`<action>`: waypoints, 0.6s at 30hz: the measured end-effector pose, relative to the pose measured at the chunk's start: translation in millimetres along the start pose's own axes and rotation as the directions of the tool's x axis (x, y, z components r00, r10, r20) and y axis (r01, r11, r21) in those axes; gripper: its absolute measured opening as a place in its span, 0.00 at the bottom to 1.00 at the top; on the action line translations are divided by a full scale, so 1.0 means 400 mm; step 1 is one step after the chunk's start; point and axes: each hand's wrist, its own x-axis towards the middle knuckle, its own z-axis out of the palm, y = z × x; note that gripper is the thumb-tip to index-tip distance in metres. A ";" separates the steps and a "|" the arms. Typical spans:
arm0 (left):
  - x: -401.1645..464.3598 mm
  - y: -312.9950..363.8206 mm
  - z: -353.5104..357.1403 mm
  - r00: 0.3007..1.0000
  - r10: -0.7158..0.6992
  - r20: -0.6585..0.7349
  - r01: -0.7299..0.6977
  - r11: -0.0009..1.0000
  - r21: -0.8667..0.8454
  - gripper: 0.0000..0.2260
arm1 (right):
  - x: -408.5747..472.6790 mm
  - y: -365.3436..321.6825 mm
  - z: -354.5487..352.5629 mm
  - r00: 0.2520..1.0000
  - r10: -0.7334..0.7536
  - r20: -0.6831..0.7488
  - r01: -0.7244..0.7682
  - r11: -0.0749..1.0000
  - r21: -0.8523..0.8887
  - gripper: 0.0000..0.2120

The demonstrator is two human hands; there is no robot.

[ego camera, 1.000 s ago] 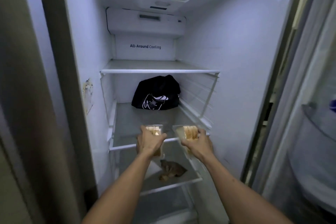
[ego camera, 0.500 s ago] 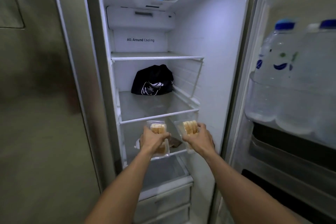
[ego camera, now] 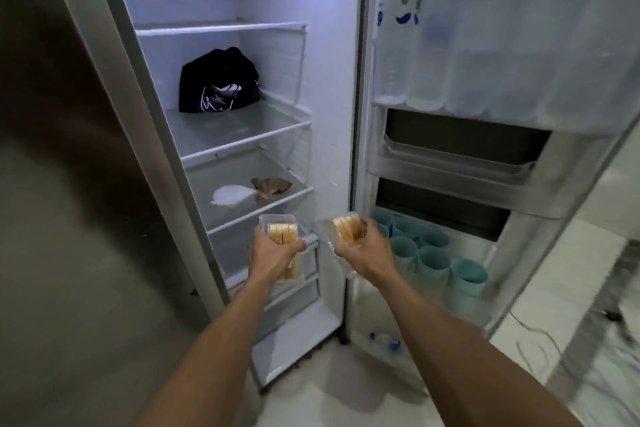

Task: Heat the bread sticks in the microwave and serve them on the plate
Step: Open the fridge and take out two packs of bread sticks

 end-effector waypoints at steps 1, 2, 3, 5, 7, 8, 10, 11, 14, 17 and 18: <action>-0.023 -0.010 0.019 1.000 -0.006 0.025 0.005 1.000 0.013 0.47 | -0.028 0.027 -0.013 1.000 0.015 -0.016 -0.015 1.000 0.013 0.33; -0.052 -0.013 0.045 0.998 -0.014 0.059 0.012 1.000 0.020 0.46 | -0.059 0.060 -0.035 0.999 0.034 -0.036 -0.034 0.999 0.013 0.32; -0.075 -0.020 0.073 0.995 -0.023 0.098 0.020 0.999 0.030 0.46 | -0.086 0.092 -0.055 0.998 0.045 -0.052 -0.045 0.999 0.012 0.31; -0.118 -0.031 0.131 0.987 -0.013 0.163 0.005 0.999 0.051 0.47 | -0.134 0.146 -0.095 0.995 0.073 -0.074 -0.072 0.997 0.024 0.30; -0.166 -0.036 0.195 0.975 0.008 0.221 -0.019 0.999 0.049 0.45 | -0.178 0.190 -0.139 0.990 0.094 -0.105 -0.092 0.996 0.020 0.28; -0.193 -0.041 0.235 0.967 0.020 0.254 -0.029 0.999 0.035 0.43 | -0.199 0.215 -0.168 0.986 0.106 -0.126 -0.106 0.994 0.010 0.27; -0.242 -0.052 0.297 0.958 0.036 0.284 -0.040 0.999 0.008 0.39 | -0.234 0.249 -0.215 0.979 0.102 -0.175 -0.104 0.995 -0.001 0.26; -0.276 -0.062 0.341 0.949 0.039 0.314 -0.044 0.999 0.011 0.39 | -0.257 0.282 -0.247 0.975 0.110 -0.192 -0.113 0.994 -0.004 0.26; -0.360 -0.077 0.440 0.918 0.048 0.395 -0.062 0.998 0.021 0.38 | -0.317 0.352 -0.336 0.970 0.132 -0.206 -0.143 0.989 -0.038 0.27; -0.460 -0.071 0.561 0.873 0.002 0.487 -0.024 0.999 0.038 0.42 | -0.381 0.441 -0.462 0.949 0.191 -0.250 -0.212 0.975 -0.059 0.29; -0.497 -0.069 0.612 0.858 -0.006 0.513 -0.024 0.998 0.052 0.43 | -0.405 0.475 -0.514 0.939 0.221 -0.263 -0.245 0.968 -0.062 0.29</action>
